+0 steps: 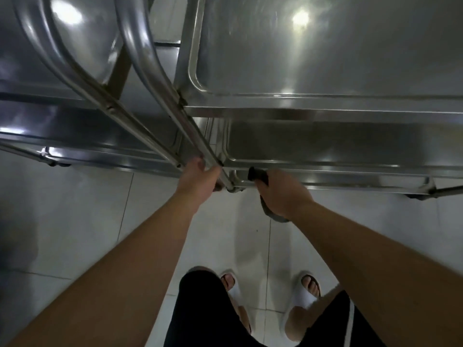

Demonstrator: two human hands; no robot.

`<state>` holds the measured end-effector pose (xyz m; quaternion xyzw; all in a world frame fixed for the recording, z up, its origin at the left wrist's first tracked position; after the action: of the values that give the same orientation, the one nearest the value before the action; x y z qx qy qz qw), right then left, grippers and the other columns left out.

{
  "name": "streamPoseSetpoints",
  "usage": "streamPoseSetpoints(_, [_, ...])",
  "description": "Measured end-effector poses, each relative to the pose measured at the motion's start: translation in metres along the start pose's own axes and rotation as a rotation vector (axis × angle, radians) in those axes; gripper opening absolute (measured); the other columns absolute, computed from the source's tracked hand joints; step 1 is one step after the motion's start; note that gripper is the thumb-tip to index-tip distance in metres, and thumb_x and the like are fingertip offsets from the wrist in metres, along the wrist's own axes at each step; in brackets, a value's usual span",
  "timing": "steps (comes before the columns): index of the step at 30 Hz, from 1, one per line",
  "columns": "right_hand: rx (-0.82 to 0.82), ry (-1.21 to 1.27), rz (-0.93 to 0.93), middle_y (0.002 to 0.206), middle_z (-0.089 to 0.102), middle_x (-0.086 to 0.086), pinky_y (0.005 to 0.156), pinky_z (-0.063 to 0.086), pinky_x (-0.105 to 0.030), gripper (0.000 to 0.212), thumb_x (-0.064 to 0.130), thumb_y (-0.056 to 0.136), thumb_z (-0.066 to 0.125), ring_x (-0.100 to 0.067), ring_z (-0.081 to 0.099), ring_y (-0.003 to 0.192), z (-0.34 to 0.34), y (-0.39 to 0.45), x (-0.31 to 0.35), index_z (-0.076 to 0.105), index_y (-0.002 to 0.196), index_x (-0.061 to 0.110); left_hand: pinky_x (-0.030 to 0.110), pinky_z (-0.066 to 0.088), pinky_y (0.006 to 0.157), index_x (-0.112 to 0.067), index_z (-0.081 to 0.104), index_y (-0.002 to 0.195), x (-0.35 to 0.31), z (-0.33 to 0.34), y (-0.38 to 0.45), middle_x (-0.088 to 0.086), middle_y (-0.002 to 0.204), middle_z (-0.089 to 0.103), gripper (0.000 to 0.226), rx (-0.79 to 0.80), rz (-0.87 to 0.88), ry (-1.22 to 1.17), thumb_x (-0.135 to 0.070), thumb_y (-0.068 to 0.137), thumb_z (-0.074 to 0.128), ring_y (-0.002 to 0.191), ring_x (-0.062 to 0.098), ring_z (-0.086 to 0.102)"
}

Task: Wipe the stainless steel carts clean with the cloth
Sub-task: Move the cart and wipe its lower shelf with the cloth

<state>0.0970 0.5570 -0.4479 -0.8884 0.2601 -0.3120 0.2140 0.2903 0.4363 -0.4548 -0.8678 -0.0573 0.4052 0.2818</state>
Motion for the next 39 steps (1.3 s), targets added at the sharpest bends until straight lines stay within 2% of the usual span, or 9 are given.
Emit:
streamPoseSetpoints(4, [-0.331, -0.014, -0.079, 0.097, 0.052, 0.003, 0.085, 0.056, -0.049, 0.039, 0.050, 0.109, 0.036, -0.028, 0.062, 0.092, -0.020, 0.051, 0.011, 0.059, 0.114, 0.019, 0.005, 0.051, 0.064, -0.051, 0.058, 0.111, -0.013, -0.005, 0.033, -0.024, 0.106, 0.068, 0.039, -0.196, 0.234, -0.247, -0.044, 0.080, 0.080, 0.085, -0.015, 0.067])
streamPoseSetpoints(8, [-0.518, -0.057, -0.233, 0.116, 0.062, -0.004, 0.089, 0.050, -0.046, 0.041, 0.048, 0.108, 0.037, -0.030, 0.061, 0.105, -0.018, 0.093, 0.025, 0.059, 0.125, 0.018, 0.022, 0.054, 0.074, -0.035, 0.074, 0.091, -0.012, 0.004, 0.062, -0.007, 0.085, 0.076, 0.008, -0.282, 0.389, -0.356, -0.042, 0.087, 0.075, 0.079, 0.002, 0.072])
streamPoseSetpoints(11, [-0.436, -0.104, -0.311, 0.145, 0.058, -0.003, 0.110, 0.039, -0.046, 0.050, 0.050, 0.107, 0.034, -0.033, 0.051, 0.136, 0.019, 0.124, 0.038, 0.057, 0.140, 0.019, 0.020, 0.053, 0.063, -0.017, 0.074, 0.067, -0.008, 0.011, 0.074, 0.003, 0.067, 0.073, 0.034, -0.331, 0.458, -0.415, -0.041, 0.090, 0.067, 0.062, 0.010, 0.068])
streamPoseSetpoints(13, [-0.285, -0.153, -0.400, 0.169, 0.031, 0.009, 0.128, 0.014, -0.047, 0.061, 0.056, 0.107, 0.018, -0.026, 0.017, 0.160, 0.052, 0.140, 0.051, 0.042, 0.157, 0.031, 0.016, 0.049, 0.056, -0.007, 0.070, 0.062, -0.007, 0.013, 0.075, 0.005, 0.058, 0.068, 0.040, -0.379, 0.504, -0.443, -0.034, 0.089, 0.064, 0.053, 0.012, 0.063])
streamPoseSetpoints(18, [-0.250, -0.261, -0.499, 0.173, 0.010, 0.018, 0.128, -0.004, -0.043, 0.066, 0.055, 0.103, 0.010, -0.019, -0.005, 0.162, 0.064, 0.151, 0.048, 0.026, 0.164, 0.038, 0.023, 0.046, 0.049, 0.006, 0.061, 0.061, -0.010, 0.014, 0.073, 0.013, 0.052, 0.058, 0.037, -0.456, 0.570, -0.530, -0.022, 0.085, 0.060, 0.047, 0.020, 0.056])
streamPoseSetpoints(26, [-0.542, -0.193, -0.010, 0.173, 0.018, 0.011, 0.129, 0.014, -0.048, 0.069, 0.059, 0.099, 0.026, -0.027, 0.013, 0.161, -0.039, 0.126, -0.157, 0.034, 0.162, 0.032, 0.025, 0.049, 0.053, 0.016, 0.055, 0.070, -0.011, 0.017, 0.070, 0.017, 0.057, 0.055, 0.039, -0.488, 0.576, -0.576, -0.021, 0.082, 0.058, 0.050, 0.020, 0.055])
streamPoseSetpoints(30, [-0.555, -0.105, 0.275, 0.176, 0.005, 0.010, 0.130, 0.006, -0.052, 0.073, 0.060, 0.099, 0.015, -0.028, 0.001, 0.162, -0.068, 0.113, -0.232, 0.018, 0.166, 0.029, 0.024, 0.045, 0.050, 0.017, 0.053, 0.070, -0.012, 0.017, 0.067, 0.022, 0.056, 0.050, 0.036, -0.531, 0.585, -0.629, -0.016, 0.083, 0.058, 0.047, 0.019, 0.052])
streamPoseSetpoints(33, [-0.544, -0.161, 0.257, 0.176, 0.004, 0.004, 0.129, 0.007, -0.055, 0.069, 0.052, 0.104, 0.019, -0.037, 0.002, 0.161, -0.054, 0.129, -0.187, 0.017, 0.167, 0.024, 0.026, 0.045, 0.050, 0.017, 0.051, 0.072, -0.012, 0.017, 0.067, 0.036, 0.064, 0.049, 0.036, -0.558, 0.598, -0.621, -0.017, 0.083, 0.058, 0.050, 0.023, 0.051])
streamPoseSetpoints(39, [-0.315, -0.343, -0.396, 0.176, 0.005, 0.010, 0.128, -0.002, -0.049, 0.064, 0.049, 0.107, 0.026, -0.030, -0.007, 0.161, 0.037, 0.171, 0.028, 0.015, 0.167, 0.030, 0.036, 0.047, 0.057, 0.014, 0.050, 0.074, -0.011, 0.017, 0.068, 0.035, 0.066, 0.051, 0.037, -0.570, 0.579, -0.618, -0.021, 0.082, 0.060, 0.056, 0.029, 0.053])
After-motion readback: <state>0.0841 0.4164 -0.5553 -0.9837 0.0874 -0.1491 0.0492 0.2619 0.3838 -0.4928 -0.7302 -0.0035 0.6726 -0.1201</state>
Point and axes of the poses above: each hand's wrist, its own y-axis towards the middle knuckle, its own z-axis out of the palm, x = y × z, the point moved 8 cm from there along y, towards the middle knuckle
